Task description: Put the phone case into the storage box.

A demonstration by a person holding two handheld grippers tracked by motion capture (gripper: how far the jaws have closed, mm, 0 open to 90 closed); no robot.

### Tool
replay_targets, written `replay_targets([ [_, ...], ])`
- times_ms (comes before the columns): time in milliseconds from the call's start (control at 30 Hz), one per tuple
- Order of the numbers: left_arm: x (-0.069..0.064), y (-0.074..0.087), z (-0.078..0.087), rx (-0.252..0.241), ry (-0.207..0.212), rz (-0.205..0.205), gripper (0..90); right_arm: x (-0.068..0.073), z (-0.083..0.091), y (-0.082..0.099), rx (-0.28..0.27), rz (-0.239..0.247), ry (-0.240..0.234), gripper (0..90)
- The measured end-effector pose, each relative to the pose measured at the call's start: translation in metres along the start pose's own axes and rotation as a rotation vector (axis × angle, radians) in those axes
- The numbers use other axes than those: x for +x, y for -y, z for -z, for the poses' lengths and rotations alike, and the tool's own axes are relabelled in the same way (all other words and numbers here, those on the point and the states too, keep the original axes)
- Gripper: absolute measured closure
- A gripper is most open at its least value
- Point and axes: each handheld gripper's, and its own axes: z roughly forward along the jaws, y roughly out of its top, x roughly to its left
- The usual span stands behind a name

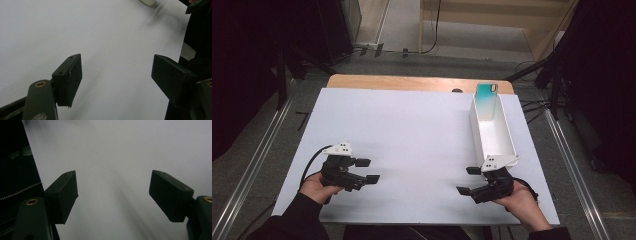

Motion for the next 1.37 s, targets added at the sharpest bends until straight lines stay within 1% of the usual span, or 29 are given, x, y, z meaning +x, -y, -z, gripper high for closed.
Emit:
replay_targets([
  [67, 0.0, 0.0, 0.0, 0.001, -0.002, -0.001, 24.2, -0.001, 0.001, 0.002, -0.003, -0.005, 0.0, 21.7],
  [200, 0.0, 0.001, 0.001, 0.004, -0.001, -0.005, 24.2, -0.001, 0.001, 0.006, -0.003, -0.002, -0.017, 21.7],
  [233, 0.0, 0.001, 0.001, 0.005, 0.001, -0.004, 24.2, -0.001, 0.0, 0.007, -0.005, 0.006, -0.019, 21.7],
  [300, 0.0, 0.002, 0.001, 0.002, -0.001, -0.004, 24.2, -0.001, 0.001, 0.008, -0.001, -0.006, -0.022, 21.6],
  [500, -0.001, 0.003, 0.002, 0.004, 0.0, -0.001, 24.2, -0.002, 0.003, 0.014, -0.001, -0.005, -0.028, 21.7],
  [633, -0.001, 0.004, 0.002, 0.001, -0.003, -0.002, 24.2, -0.003, 0.004, 0.016, 0.007, -0.005, -0.02, 21.6],
  [800, -0.001, 0.004, 0.002, 0.002, 0.001, 0.002, 24.2, -0.004, 0.005, 0.017, 0.0, -0.007, -0.008, 21.6],
  [1033, 0.0, 0.004, 0.002, 0.009, 0.007, -0.002, 24.2, -0.004, 0.005, 0.018, -0.002, -0.014, -0.005, 21.6],
  [1200, 0.0, 0.004, 0.002, 0.008, 0.007, -0.003, 24.2, -0.004, 0.005, 0.018, 0.0, -0.004, -0.008, 21.7],
  [1300, 0.0, 0.004, 0.002, 0.009, 0.007, -0.002, 24.2, -0.004, 0.006, 0.018, 0.002, -0.008, -0.005, 21.6],
  [1367, 0.001, 0.004, 0.002, 0.009, 0.008, -0.002, 24.2, -0.005, 0.005, 0.018, 0.009, -0.021, -0.008, 21.4],
])
